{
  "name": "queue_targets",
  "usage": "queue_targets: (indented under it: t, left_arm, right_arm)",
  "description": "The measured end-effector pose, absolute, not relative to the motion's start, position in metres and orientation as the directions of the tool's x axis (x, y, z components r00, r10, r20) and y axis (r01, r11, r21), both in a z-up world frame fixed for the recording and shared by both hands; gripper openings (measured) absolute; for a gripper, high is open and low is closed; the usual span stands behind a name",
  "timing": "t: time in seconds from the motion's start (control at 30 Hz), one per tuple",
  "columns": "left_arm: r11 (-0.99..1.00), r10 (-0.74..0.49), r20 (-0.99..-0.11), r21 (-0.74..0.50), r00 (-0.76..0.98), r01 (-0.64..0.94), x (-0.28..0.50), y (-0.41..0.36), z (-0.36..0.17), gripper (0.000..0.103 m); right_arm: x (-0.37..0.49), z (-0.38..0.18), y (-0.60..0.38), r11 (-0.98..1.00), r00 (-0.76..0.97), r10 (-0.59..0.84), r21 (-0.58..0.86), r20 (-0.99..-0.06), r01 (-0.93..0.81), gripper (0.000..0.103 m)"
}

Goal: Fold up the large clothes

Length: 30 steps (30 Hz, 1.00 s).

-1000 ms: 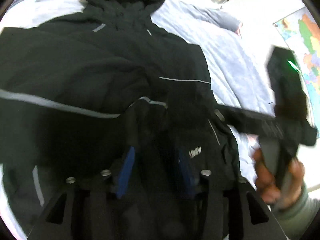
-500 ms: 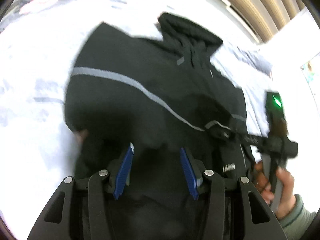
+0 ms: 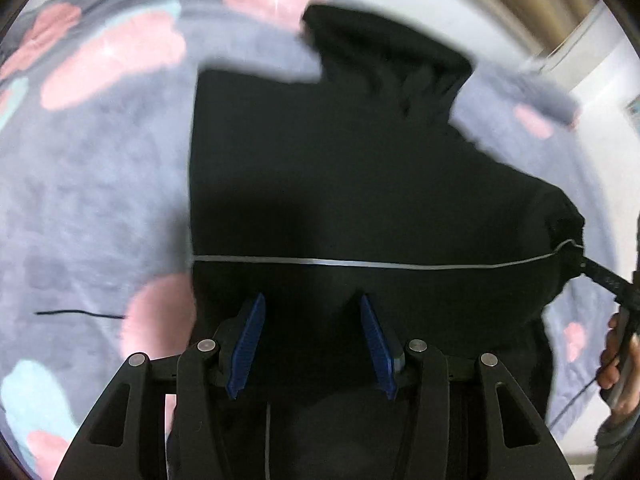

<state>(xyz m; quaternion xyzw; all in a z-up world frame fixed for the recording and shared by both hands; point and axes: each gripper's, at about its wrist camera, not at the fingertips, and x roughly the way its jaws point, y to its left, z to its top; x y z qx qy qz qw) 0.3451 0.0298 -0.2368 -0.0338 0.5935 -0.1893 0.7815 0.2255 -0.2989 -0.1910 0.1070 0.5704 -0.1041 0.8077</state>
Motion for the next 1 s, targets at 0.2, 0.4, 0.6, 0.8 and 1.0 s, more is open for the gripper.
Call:
queue_targets:
  t: [0.2,0.4,0.6,0.8,1.0]
  left_arm:
    - [0.939,-0.292,-0.933,-0.239,0.209,0.246,0.350,0.021,-0.257,0.052]
    - [0.928,-0.291,-0.929,-0.217,0.226,0.303,0.348,0.021,-0.239,0.052]
    - [0.901,-0.375,-0.882,-0.274,0.286,0.337,0.345,0.033,-0.184,0.052]
    - [0.935,-0.283,-0.909,-0.191,0.306,0.298,0.379,0.017,-0.215,0.052]
    - [0.953,-0.251,-0.942,-0.201,0.220,0.228,0.408,0.012,-0.266,0.052]
  right_arm:
    - [0.232,-0.264,-0.310,0.938,0.259,0.004,0.093,-0.966,0.333,0.034]
    - [0.226,-0.252,-0.331,0.895,0.258,0.108,0.206,-0.960,0.394,0.039]
    - [0.195,-0.180,-0.324,0.894,0.399,0.076,0.240,-0.914,0.379,0.068]
    - [0.243,-0.221,-0.283,0.947,0.335,0.031,0.135,-0.942,0.292,0.058]
    - [0.254,-0.263,-0.287,0.960,0.259,-0.029,0.045,-0.966,0.276,0.048]
